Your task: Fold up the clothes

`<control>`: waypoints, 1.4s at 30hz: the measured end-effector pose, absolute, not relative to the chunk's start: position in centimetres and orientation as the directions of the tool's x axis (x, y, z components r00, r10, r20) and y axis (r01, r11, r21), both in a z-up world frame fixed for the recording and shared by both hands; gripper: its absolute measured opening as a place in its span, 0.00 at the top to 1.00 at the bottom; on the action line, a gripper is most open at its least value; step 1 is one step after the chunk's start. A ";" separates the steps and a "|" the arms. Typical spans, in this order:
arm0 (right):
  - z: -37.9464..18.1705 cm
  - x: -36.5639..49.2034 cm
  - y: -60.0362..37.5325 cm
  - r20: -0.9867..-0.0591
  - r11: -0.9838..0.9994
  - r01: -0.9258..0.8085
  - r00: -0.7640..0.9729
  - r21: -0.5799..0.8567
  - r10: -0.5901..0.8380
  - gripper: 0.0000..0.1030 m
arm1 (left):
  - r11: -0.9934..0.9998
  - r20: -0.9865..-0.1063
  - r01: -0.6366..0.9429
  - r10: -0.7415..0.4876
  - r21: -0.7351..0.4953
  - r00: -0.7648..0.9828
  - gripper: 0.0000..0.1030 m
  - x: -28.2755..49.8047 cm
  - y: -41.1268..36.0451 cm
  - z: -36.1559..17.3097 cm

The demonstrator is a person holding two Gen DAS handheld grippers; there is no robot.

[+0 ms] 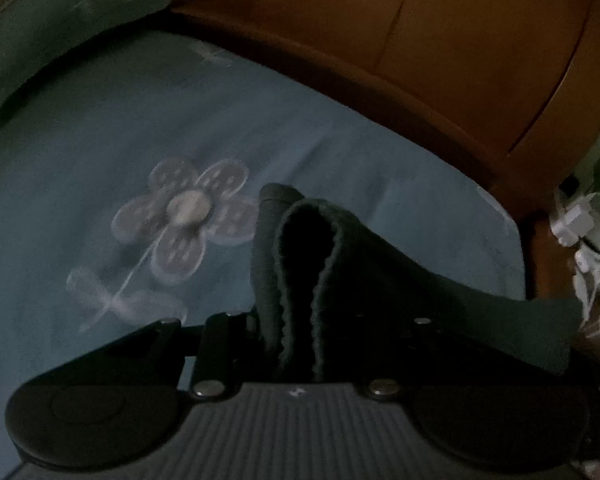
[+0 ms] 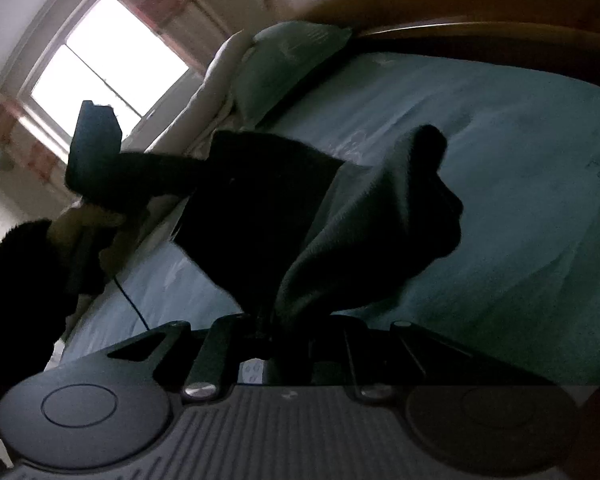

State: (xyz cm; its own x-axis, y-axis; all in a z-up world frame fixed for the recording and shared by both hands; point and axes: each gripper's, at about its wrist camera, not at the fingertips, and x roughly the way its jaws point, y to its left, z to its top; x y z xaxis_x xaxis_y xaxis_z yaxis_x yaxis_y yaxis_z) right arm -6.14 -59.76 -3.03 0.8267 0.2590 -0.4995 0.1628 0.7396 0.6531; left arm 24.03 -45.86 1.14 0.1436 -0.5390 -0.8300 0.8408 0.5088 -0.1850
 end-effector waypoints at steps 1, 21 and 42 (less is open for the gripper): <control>-3.2 -6.0 -59.9 -0.499 0.733 0.175 0.830 0.657 0.249 0.84 | 0.502 -0.834 0.847 -0.533 -0.174 0.145 0.76 24.3 -46.9 1.1; -9.4 -4.2 -62.8 -0.556 0.633 0.369 0.823 0.680 0.118 0.70 | 0.463 -0.860 0.886 -0.460 -0.021 0.219 0.54 27.1 -54.4 -1.8; -9.7 -4.8 -65.8 -0.606 0.682 0.482 0.792 0.550 -0.071 0.78 | 0.467 -0.833 0.870 -0.536 -0.159 0.135 0.40 24.5 -48.6 -6.4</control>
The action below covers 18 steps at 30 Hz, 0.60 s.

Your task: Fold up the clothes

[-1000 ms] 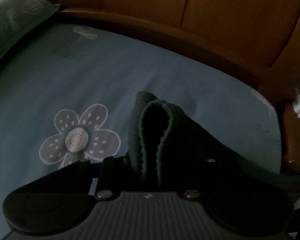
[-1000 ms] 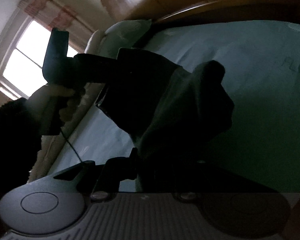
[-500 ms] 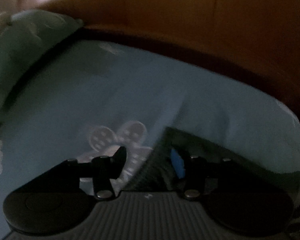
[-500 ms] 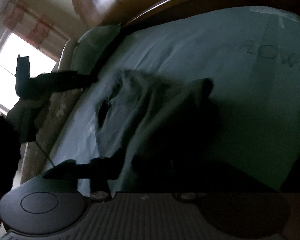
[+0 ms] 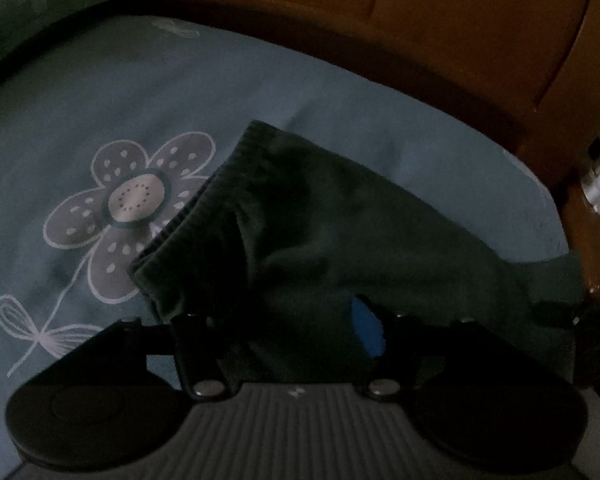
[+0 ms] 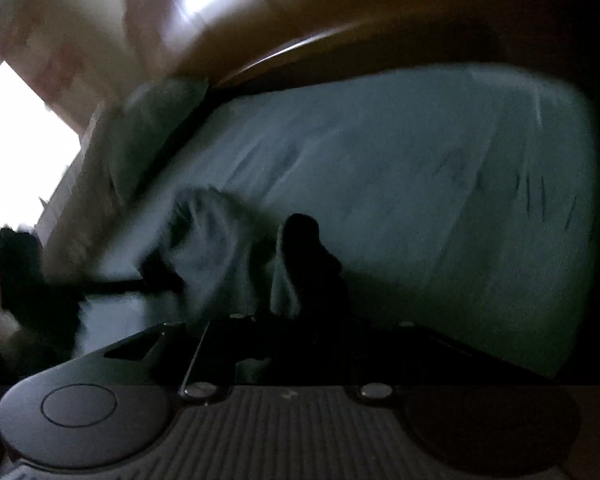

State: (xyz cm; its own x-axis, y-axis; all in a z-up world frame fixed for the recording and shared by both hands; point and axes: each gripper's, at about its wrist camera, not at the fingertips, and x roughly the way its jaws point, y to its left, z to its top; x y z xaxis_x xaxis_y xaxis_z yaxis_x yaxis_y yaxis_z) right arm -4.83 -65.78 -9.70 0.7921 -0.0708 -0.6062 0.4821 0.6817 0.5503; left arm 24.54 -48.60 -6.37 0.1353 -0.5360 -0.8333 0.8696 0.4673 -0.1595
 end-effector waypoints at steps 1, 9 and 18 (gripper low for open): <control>-9.6 -4.8 -65.2 -0.626 0.722 0.487 0.774 0.491 -0.097 0.77 | 0.469 -0.835 0.870 -0.531 -0.152 0.141 0.40 24.5 -48.6 -6.0; -7.0 -7.5 -64.1 -0.648 0.755 0.536 0.736 0.378 -0.198 0.59 | 0.484 -0.851 0.874 -0.474 -0.039 0.225 0.33 25.2 -49.2 -6.7; -5.5 -6.8 -64.1 -0.651 0.769 0.531 0.731 0.356 -0.203 0.59 | 0.465 -0.818 0.885 -0.520 -0.028 0.247 0.35 23.3 -49.3 -4.5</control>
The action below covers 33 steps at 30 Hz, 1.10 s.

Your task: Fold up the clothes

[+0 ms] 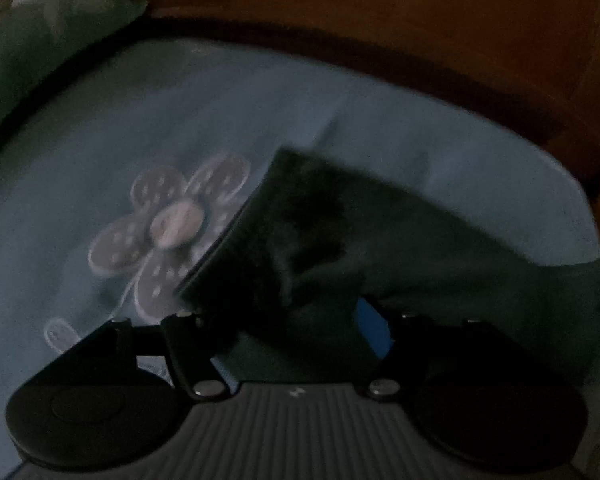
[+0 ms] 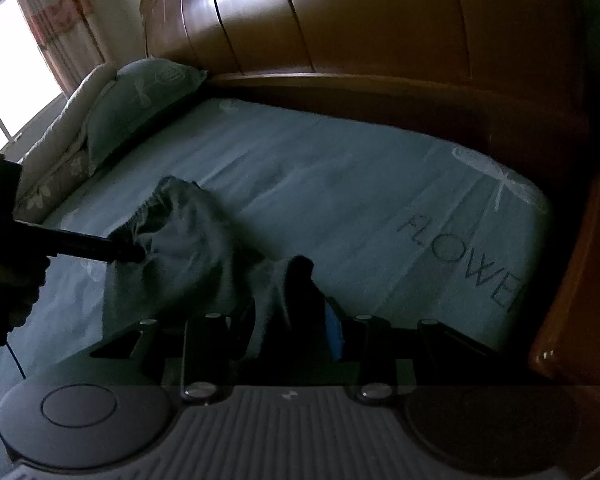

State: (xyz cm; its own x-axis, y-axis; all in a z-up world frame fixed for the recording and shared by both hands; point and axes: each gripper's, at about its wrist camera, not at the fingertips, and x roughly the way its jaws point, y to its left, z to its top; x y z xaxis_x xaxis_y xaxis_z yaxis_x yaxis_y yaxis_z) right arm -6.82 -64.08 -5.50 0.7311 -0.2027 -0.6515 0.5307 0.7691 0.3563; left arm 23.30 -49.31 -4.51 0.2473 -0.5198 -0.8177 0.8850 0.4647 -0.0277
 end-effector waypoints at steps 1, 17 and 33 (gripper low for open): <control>-5.4 -6.6 -64.0 -0.649 0.772 0.527 0.734 0.356 -0.201 0.59 | 0.444 -0.806 0.895 -0.547 -0.053 0.224 0.35 22.6 -49.3 -4.0; -3.8 -6.2 -61.3 -0.578 0.849 0.410 0.800 0.333 -0.160 0.59 | 0.361 -0.807 0.927 -0.575 -0.103 0.135 0.33 19.6 -50.0 -4.4; -7.3 -4.5 -58.9 -0.605 0.895 0.334 0.791 0.296 -0.095 0.59 | 0.244 -0.762 0.958 -0.647 -0.151 0.045 0.32 18.1 -55.9 -5.0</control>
